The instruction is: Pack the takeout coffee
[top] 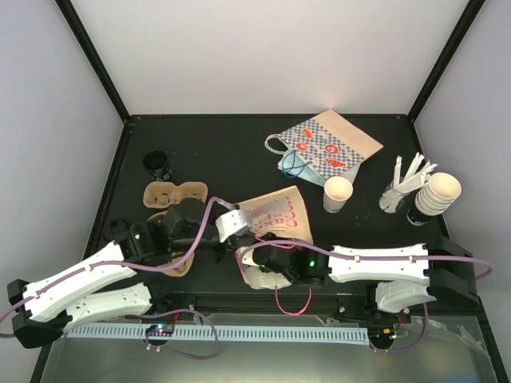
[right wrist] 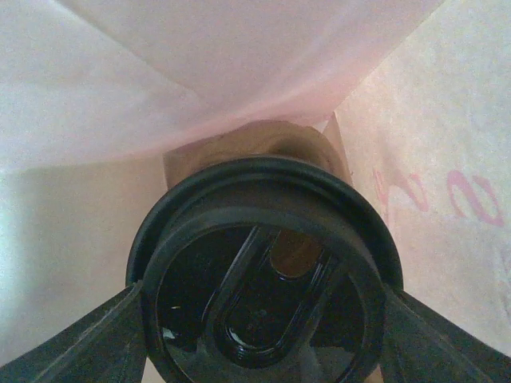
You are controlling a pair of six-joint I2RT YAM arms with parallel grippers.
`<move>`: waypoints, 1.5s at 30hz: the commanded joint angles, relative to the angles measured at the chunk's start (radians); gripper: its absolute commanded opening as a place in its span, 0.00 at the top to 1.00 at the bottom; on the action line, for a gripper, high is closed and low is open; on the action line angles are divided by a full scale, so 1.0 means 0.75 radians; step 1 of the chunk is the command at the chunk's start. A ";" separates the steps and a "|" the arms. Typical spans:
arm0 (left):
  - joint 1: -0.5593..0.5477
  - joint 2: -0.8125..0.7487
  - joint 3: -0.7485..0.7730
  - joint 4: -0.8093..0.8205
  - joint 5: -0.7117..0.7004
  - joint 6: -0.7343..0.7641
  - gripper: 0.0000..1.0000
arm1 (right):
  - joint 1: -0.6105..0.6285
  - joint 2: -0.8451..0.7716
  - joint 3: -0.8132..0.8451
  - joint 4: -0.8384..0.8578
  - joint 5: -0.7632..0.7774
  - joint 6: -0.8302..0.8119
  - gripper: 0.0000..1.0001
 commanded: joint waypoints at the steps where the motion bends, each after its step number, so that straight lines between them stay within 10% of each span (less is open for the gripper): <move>1: -0.010 -0.016 0.028 0.079 0.092 -0.044 0.98 | -0.010 0.017 0.049 -0.175 0.006 0.122 0.54; 45: 0.552 0.539 0.535 -0.191 0.849 -0.483 0.98 | -0.143 0.019 0.494 -0.879 -0.800 0.232 0.61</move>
